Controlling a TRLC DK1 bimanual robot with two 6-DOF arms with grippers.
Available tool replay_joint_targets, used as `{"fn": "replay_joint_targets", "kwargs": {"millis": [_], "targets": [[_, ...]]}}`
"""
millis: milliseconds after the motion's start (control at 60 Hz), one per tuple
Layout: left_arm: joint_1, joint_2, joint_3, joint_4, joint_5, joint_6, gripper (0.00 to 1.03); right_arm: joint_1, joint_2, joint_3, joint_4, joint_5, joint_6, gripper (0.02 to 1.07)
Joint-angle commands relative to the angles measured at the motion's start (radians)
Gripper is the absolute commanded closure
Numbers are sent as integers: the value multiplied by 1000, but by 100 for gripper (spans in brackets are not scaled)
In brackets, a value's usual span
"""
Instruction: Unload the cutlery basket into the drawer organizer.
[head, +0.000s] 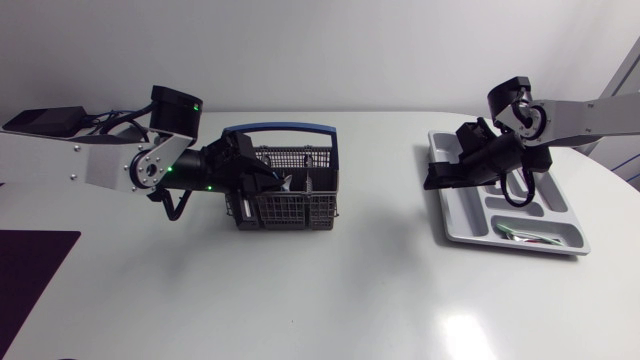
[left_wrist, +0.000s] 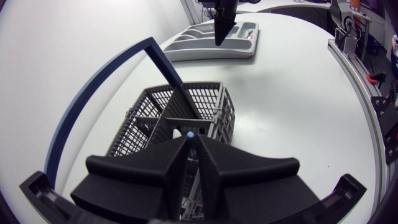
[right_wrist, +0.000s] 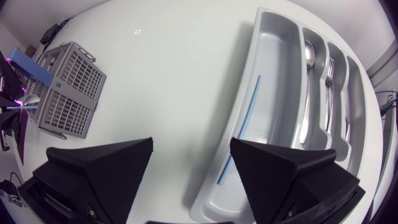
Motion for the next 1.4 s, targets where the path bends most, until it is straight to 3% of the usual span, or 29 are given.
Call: {"fn": "replay_joint_targets", "kwargs": {"millis": [0, 350, 583, 717, 1033, 1383], "targets": [[-7, 21, 43, -18, 3, -27, 100, 14, -26, -33, 7, 8, 22, 17], [1, -146, 200, -298, 9, -25, 100, 123, -175, -98, 12, 29, -17, 12], [-11, -212, 421, -601, 19, -29, 100, 181, -307, -150, 4, 23, -59, 12], [-28, -228, 528, -746, 43, -91, 100, 249, -436, -213, 11, 8, -116, 12], [-139, -197, 539, -861, 126, -305, 100, 404, -652, -303, 4, -61, -162, 12], [-151, -33, 533, -879, 253, -446, 100, 548, -656, -320, 18, -132, -151, 18]]}}
